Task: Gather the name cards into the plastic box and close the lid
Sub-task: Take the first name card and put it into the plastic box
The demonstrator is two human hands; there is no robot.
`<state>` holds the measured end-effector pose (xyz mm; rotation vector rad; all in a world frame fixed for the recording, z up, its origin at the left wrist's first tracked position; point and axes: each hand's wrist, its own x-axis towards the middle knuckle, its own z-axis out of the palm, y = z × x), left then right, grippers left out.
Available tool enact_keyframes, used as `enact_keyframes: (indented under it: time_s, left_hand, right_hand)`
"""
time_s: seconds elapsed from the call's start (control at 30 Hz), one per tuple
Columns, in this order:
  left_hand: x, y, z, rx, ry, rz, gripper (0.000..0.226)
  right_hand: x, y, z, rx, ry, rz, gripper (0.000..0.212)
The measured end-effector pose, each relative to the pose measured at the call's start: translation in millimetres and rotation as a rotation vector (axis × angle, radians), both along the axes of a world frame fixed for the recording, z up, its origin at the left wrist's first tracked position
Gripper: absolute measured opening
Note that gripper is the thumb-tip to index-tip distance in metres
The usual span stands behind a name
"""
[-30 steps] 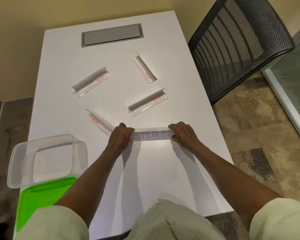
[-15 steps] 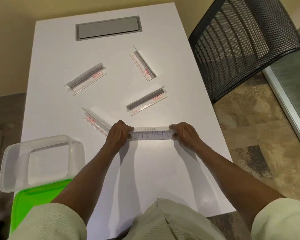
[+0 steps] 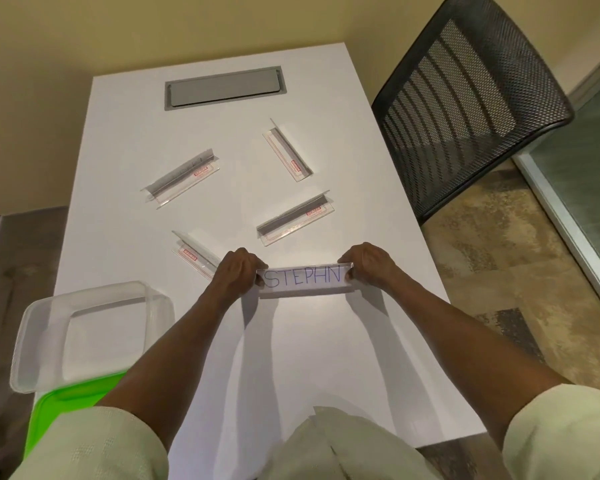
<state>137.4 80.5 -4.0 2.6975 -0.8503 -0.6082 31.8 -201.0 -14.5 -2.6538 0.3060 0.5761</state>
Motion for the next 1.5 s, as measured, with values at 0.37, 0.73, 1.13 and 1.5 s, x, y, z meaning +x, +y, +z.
enact_keyframes:
  time_s: [0.37, 0.73, 1.13, 1.5]
  left_hand:
    - [17.2, 15.5, 66.3, 0.023, -0.079, 0.028, 0.032]
    - [13.0, 64.8, 114.0, 0.046, -0.123, 0.115, 0.035]
    - [17.4, 157.0, 141.8, 0.099, -0.182, 0.157, 0.032]
    - [16.3, 257.6, 131.7, 0.086, -0.116, 0.319, 0.041]
  right_hand:
    - [33.4, 14.9, 67.4, -0.091, -0.083, 0.100, 0.032]
    - [43.0, 67.8, 120.0, -0.157, -0.157, 0.193, 0.032]
    - [58.6, 160.1, 144.2, -0.199, -0.215, 0.306, 0.034]
    - [75.4, 255.6, 134.2, -0.161, -0.238, 0.387, 0.037]
